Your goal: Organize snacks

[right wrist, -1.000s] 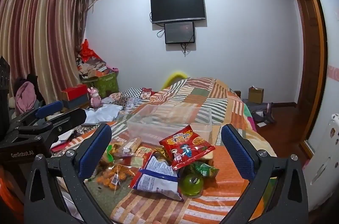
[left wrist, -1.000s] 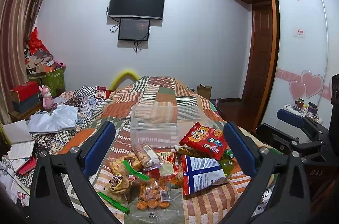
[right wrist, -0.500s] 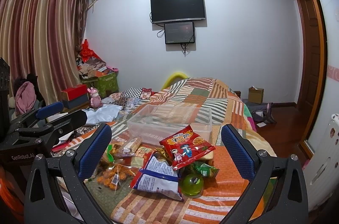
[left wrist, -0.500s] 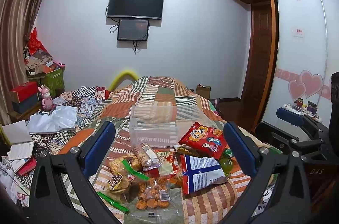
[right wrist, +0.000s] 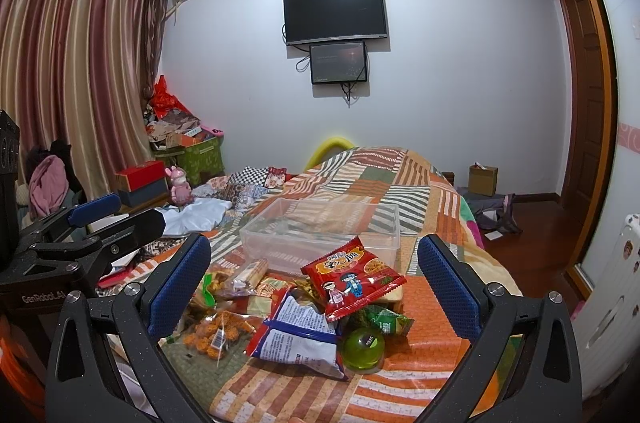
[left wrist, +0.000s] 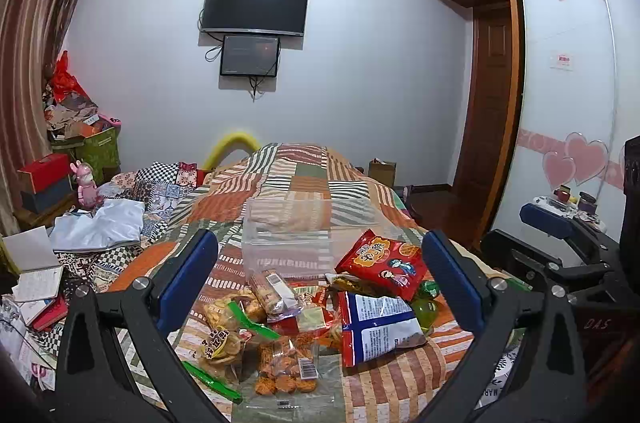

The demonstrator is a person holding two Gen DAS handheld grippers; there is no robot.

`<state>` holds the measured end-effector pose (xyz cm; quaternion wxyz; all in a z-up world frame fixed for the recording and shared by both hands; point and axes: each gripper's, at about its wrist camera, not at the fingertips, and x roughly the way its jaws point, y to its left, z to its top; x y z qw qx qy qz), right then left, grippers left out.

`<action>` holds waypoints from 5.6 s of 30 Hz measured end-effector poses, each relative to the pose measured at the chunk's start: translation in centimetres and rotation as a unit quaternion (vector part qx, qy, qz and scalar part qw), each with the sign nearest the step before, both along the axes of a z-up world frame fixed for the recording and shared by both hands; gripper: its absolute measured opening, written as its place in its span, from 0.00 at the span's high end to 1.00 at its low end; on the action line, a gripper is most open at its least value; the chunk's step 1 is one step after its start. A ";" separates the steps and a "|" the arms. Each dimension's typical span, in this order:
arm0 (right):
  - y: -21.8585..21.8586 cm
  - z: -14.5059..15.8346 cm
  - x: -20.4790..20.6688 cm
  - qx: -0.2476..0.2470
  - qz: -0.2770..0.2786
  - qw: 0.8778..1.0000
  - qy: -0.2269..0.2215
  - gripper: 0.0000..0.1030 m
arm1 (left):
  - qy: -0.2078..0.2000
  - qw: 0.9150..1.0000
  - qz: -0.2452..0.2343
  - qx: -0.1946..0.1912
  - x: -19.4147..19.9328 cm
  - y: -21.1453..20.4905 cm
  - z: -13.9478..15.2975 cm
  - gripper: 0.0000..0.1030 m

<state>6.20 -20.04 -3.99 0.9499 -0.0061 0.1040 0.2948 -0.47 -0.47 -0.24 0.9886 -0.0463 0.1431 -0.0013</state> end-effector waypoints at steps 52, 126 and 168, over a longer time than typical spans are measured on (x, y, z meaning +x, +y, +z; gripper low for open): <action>1.2 -3.1 6.1 -0.062 -0.011 0.996 0.061 0.00 | 0.136 0.991 0.002 -0.013 9.3 4.0 -6.3 0.00; 3.4 -2.8 14.3 -0.108 0.062 0.985 0.116 0.29 | 0.206 0.976 -0.060 -0.024 15.8 4.7 -5.9 0.67; 11.2 -6.0 26.8 -0.215 0.071 0.945 0.237 0.27 | 0.316 0.947 -0.050 0.000 32.3 6.8 -10.7 0.67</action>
